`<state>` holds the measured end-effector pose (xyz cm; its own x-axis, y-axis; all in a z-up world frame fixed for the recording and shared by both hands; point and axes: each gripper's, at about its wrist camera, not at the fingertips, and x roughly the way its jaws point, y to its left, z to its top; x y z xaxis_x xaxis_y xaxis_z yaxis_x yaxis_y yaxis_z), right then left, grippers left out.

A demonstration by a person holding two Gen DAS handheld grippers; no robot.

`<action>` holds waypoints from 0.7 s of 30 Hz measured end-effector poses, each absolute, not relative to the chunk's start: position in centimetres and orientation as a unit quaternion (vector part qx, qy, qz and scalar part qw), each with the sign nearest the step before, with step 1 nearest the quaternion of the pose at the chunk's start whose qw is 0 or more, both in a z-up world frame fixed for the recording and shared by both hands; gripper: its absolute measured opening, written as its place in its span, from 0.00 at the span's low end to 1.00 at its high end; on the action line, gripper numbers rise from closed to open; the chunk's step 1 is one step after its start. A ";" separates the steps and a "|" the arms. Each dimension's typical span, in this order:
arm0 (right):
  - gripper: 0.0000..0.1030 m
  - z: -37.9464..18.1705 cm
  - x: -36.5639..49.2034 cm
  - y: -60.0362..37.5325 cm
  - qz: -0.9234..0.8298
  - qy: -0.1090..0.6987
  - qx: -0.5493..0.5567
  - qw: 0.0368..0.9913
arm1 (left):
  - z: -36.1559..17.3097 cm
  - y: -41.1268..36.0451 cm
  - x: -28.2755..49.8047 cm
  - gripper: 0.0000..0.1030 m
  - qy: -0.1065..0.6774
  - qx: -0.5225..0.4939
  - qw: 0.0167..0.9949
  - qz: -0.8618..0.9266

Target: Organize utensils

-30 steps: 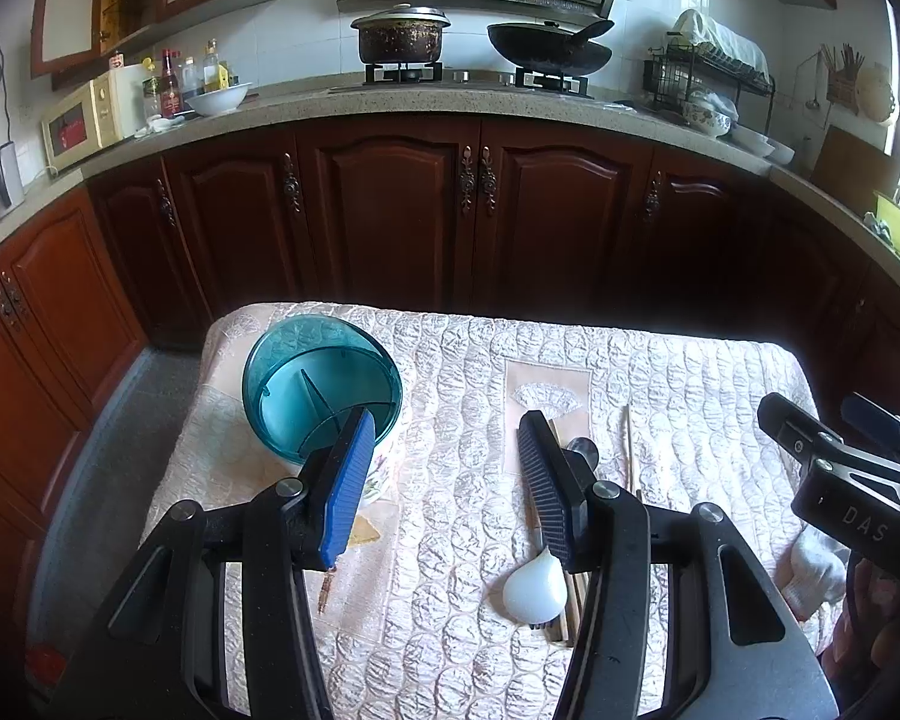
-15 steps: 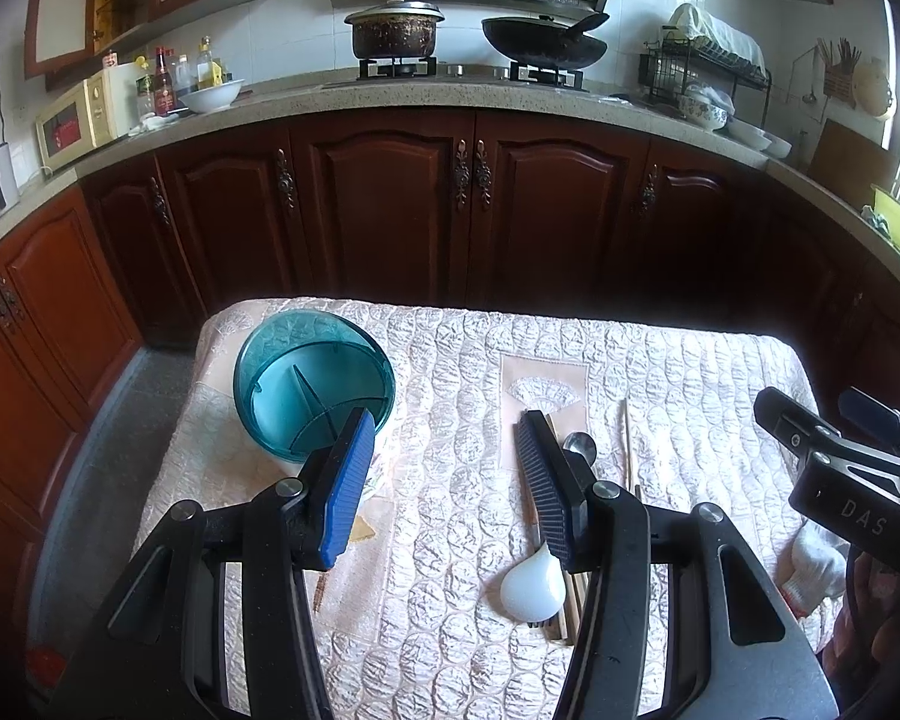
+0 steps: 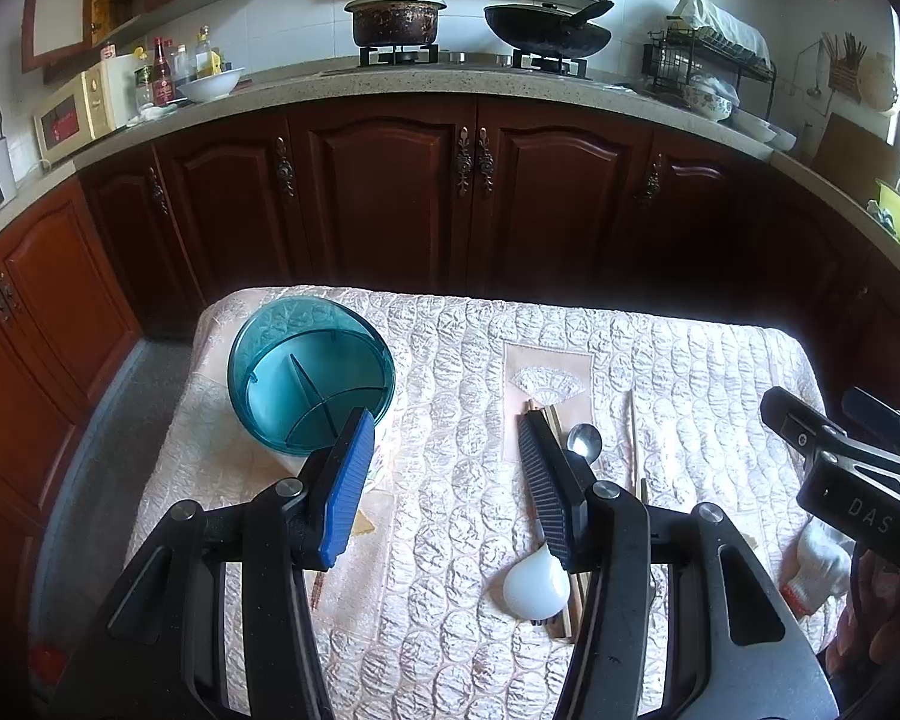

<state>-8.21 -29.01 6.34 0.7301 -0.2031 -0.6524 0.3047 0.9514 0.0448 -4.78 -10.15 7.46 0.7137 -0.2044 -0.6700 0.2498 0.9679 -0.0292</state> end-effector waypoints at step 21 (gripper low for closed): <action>0.96 4.9 -7.2 -29.2 -0.137 0.359 0.068 0.921 | 6.2 -10.5 -4.1 0.48 0.368 0.039 0.922 -0.116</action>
<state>-7.24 -29.18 4.95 0.7042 -0.2028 -0.6804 0.3010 0.9532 0.0275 -4.07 -10.49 6.21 0.7024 -0.1847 -0.6874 0.2423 0.9701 -0.0132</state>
